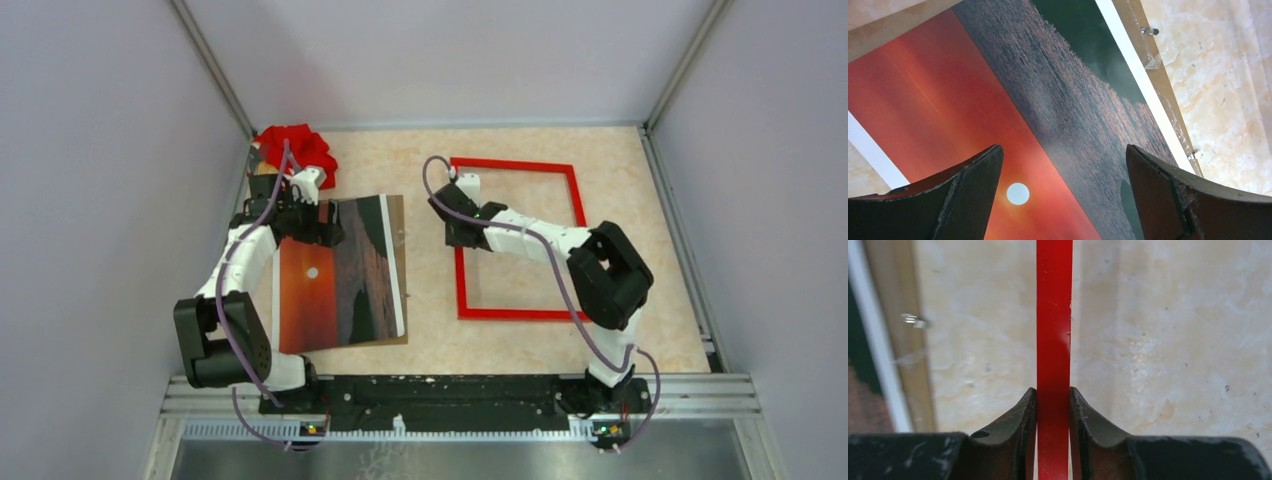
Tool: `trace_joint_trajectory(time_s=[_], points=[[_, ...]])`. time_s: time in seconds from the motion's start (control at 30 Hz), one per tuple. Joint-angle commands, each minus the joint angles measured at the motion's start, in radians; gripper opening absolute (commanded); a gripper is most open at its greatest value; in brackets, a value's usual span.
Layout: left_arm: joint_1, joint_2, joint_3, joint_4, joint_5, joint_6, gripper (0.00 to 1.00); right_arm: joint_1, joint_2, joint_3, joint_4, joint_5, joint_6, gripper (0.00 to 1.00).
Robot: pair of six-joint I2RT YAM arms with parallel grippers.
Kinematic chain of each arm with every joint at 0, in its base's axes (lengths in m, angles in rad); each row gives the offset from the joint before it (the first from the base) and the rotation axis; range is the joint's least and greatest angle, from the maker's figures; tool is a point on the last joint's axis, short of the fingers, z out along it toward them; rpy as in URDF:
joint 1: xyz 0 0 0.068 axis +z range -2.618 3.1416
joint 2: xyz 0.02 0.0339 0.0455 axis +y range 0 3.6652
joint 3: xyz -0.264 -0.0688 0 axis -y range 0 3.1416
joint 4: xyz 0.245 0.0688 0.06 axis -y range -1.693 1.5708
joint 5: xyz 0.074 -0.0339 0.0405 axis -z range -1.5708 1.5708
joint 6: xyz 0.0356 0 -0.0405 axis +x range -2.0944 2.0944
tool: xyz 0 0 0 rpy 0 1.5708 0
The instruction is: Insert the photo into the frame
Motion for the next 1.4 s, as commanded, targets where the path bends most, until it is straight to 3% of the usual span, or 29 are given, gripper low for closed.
trace_joint_trajectory(time_s=[0.0,0.23,0.47,0.6,0.8,1.13,1.37], points=[[0.003,-0.045,0.049,-0.004,0.058,0.036,0.99,0.014,-0.176,0.164,-0.048,-0.105,-0.009,0.00],[0.001,-0.089,0.106,0.089,0.216,0.158,0.99,0.013,-0.283,0.301,-0.125,-0.318,0.000,0.00],[-0.015,-0.128,0.197,0.225,0.473,0.294,0.99,-0.044,-0.354,0.340,-0.115,-0.594,0.101,0.00],[-0.094,-0.198,0.159,0.338,0.463,0.420,0.99,-0.091,-0.371,0.319,-0.053,-0.754,0.200,0.00],[-0.301,-0.371,-0.062,0.544,0.327,0.818,0.99,-0.115,-0.360,0.318,0.033,-0.899,0.338,0.00],[-0.368,-0.425,-0.264,0.982,0.355,1.102,0.98,-0.119,-0.349,0.258,0.179,-1.004,0.495,0.00],[-0.417,-0.359,-0.244,0.958,0.369,1.259,0.99,-0.120,-0.349,0.216,0.227,-1.023,0.529,0.00]])
